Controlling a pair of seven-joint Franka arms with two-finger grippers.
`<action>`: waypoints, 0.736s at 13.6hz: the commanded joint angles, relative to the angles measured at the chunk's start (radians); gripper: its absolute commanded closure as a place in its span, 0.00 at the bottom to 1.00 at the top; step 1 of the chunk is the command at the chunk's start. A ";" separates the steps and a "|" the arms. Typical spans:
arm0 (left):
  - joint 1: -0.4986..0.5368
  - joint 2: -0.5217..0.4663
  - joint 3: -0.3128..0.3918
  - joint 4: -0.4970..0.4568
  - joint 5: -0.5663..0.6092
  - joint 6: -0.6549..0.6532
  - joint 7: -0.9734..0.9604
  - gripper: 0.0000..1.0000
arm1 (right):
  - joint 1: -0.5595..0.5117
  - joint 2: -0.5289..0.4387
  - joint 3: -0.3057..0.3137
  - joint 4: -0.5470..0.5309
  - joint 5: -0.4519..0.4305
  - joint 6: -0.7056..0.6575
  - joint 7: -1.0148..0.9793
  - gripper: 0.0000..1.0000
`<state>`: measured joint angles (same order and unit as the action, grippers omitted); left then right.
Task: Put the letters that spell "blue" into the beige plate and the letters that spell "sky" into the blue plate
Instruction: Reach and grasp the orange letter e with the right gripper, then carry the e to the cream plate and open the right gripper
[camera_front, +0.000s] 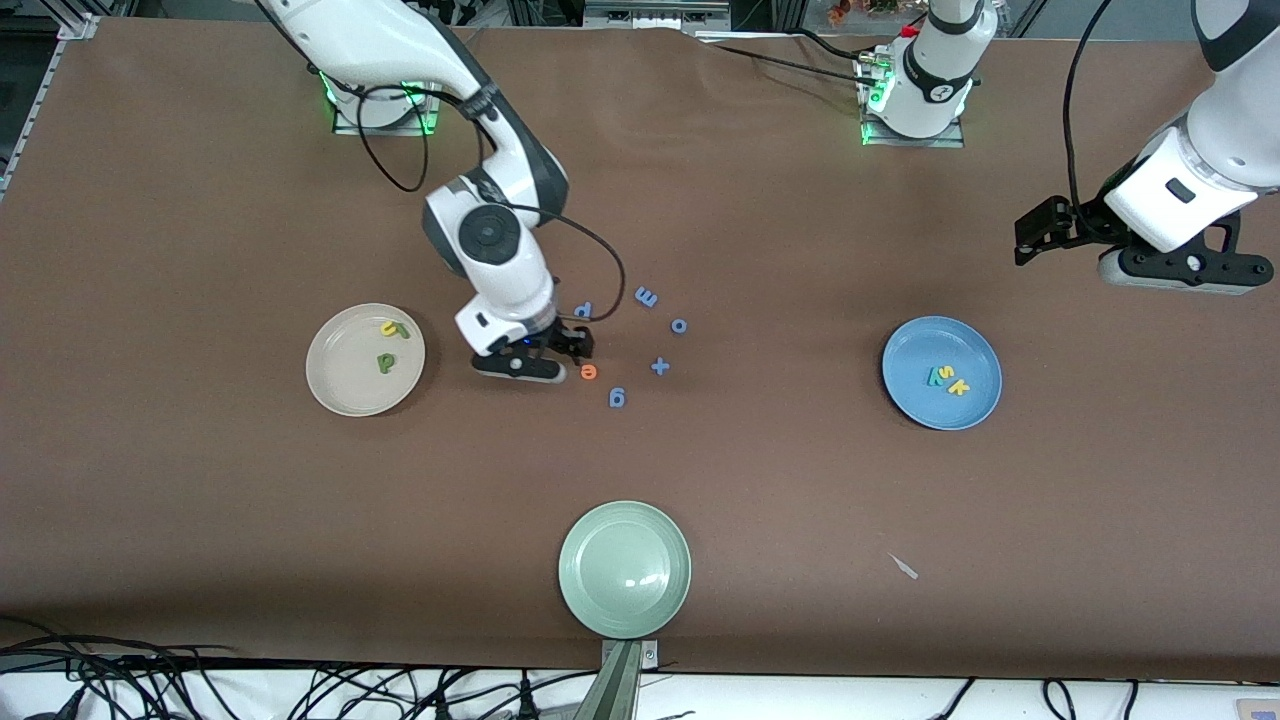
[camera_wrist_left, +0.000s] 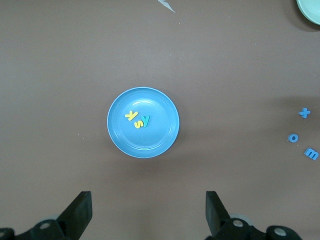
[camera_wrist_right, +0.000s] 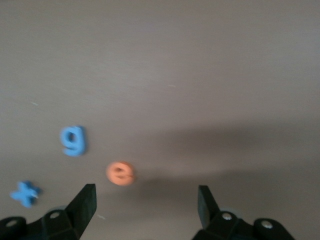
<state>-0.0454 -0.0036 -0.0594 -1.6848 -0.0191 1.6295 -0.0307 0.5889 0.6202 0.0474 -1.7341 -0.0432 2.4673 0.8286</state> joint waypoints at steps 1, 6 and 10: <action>-0.004 -0.001 -0.042 0.011 -0.015 -0.031 0.008 0.00 | 0.011 0.098 0.002 0.123 0.019 -0.028 0.053 0.10; 0.007 -0.002 -0.042 0.011 -0.015 -0.042 0.008 0.00 | 0.040 0.164 0.009 0.160 -0.004 -0.019 0.095 0.10; 0.012 -0.001 -0.036 0.014 -0.015 -0.099 0.025 0.00 | 0.043 0.162 0.009 0.125 -0.042 -0.005 0.095 0.20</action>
<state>-0.0387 -0.0042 -0.0955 -1.6845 -0.0191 1.5520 -0.0292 0.6294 0.7777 0.0553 -1.6087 -0.0515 2.4622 0.9059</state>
